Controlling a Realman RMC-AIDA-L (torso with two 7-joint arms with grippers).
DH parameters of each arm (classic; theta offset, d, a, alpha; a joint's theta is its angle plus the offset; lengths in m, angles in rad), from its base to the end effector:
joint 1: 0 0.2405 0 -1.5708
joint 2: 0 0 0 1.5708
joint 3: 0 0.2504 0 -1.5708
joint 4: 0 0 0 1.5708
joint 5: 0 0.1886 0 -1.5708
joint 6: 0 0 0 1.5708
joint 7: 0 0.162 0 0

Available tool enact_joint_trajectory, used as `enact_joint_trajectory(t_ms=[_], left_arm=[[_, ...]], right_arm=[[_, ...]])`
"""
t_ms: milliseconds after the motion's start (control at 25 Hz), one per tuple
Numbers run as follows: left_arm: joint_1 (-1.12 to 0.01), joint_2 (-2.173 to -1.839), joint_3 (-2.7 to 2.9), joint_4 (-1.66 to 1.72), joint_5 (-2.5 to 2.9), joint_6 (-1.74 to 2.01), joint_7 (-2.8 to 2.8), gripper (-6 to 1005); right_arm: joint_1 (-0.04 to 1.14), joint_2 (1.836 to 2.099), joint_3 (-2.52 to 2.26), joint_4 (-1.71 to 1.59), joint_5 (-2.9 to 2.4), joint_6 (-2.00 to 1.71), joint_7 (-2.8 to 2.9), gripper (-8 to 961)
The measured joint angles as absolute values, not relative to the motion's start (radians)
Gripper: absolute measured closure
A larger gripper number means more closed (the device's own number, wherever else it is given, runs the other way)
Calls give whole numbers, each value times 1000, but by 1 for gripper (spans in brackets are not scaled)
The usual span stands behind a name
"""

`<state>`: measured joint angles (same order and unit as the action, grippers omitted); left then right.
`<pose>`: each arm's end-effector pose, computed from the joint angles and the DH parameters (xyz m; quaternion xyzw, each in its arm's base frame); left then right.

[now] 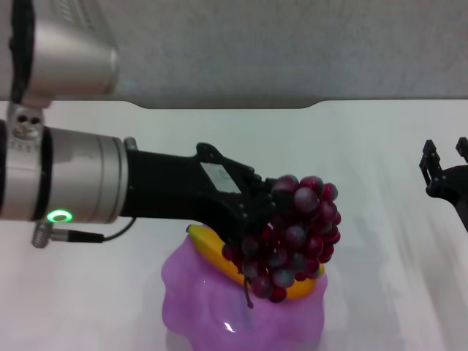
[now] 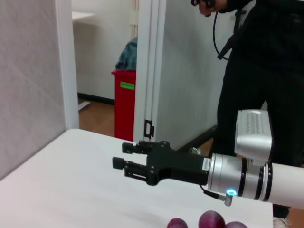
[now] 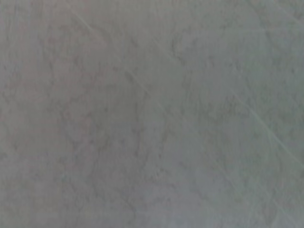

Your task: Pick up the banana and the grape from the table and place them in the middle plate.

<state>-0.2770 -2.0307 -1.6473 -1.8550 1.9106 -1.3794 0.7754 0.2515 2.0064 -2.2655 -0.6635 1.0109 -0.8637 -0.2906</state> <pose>-0.0856 0.2700 0.0155 -0.9702 -0.1435 -0.1496 0.1250 0.2986 0.3301 -0.0081 -0.6879 0.2576 0.2345 0.6367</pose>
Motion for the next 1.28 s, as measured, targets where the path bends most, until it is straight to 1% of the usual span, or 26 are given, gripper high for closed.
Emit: enact_joint_trajectory(t_ms=[880, 1080, 1280], left_arm=[[-453, -2031, -1563, -1329, 1911, -1254, 926, 903], [-505, -2032, -1540, -1129, 1906, -1160, 1091, 905], [-525, -2033, -1540, -1009, 1900, -1084, 1195, 906]], right_arm=[[256, 2006, -2267, -664, 1011, -864, -293, 433], [260, 2006, -2267, -664, 1011, -864, -293, 432], [265, 2006, -2269, -664, 1011, -864, -293, 432]])
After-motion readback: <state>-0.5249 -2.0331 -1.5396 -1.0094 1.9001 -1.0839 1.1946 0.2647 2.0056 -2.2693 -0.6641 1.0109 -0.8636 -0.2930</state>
